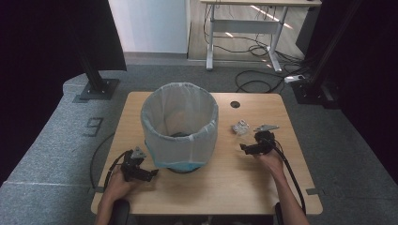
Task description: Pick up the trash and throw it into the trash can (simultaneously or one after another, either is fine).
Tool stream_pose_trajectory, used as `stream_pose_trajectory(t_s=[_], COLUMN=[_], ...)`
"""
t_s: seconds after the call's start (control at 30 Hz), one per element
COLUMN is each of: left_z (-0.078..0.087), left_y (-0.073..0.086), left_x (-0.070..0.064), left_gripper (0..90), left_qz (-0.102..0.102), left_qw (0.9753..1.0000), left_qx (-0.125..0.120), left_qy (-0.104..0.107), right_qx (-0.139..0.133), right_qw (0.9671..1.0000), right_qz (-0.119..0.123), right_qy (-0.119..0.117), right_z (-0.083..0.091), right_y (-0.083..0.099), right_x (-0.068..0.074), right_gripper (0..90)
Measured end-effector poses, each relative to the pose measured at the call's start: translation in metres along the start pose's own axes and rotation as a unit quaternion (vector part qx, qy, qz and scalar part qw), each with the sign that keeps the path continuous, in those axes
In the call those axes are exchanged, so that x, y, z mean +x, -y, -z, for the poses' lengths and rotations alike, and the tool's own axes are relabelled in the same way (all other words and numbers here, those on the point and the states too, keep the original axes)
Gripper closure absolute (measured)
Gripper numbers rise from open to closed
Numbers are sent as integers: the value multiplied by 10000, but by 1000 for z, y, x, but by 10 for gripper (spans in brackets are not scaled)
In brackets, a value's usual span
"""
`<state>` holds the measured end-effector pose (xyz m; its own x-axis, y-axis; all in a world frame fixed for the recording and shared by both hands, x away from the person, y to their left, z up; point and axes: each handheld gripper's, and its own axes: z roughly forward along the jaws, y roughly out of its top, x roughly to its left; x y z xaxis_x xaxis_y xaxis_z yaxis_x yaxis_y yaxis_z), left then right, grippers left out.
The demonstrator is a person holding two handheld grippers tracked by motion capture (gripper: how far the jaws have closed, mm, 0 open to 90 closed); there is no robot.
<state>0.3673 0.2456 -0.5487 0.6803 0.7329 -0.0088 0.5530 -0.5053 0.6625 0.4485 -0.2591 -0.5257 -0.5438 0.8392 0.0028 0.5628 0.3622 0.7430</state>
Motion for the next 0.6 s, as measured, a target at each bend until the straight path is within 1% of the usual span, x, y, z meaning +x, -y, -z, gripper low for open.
stream_pose_trajectory(t_s=[0.13, 0.27, 0.4, 0.5, 0.57, 0.6], left_z=[0, 0, 0, 0, 0, 0], left_y=[0, 0, 0, 0, 0, 0], left_x=[0, 0, 0, 0, 0, 0], left_gripper=[0, 0, 0, 0, 0, 0], left_qz=[0, -1, 2, 3, 3, 3], left_qw=[10000, 10000, 10000, 10000, 10000, 10000], left_qx=[1, -1, 2, 0, 0, 1], left_qy=[-1, -1, 0, 0, 0, 0], right_qx=[36, 35, 59, 66, 58, 102], right_qw=[10000, 10000, 10000, 9999, 9999, 9999], right_qz=[39, 12, 52, 70, 80, 114], right_qy=[-19, -68, -53, -60, -61, -43], right_z=[-8, -17, -26, -30, -31, -33], right_y=[-3, -5, -6, -6, -7, -7], right_x=[4, 8, 10, 12, 13, 14], right_gripper=[0, 26, 76, 130, 131, 169])
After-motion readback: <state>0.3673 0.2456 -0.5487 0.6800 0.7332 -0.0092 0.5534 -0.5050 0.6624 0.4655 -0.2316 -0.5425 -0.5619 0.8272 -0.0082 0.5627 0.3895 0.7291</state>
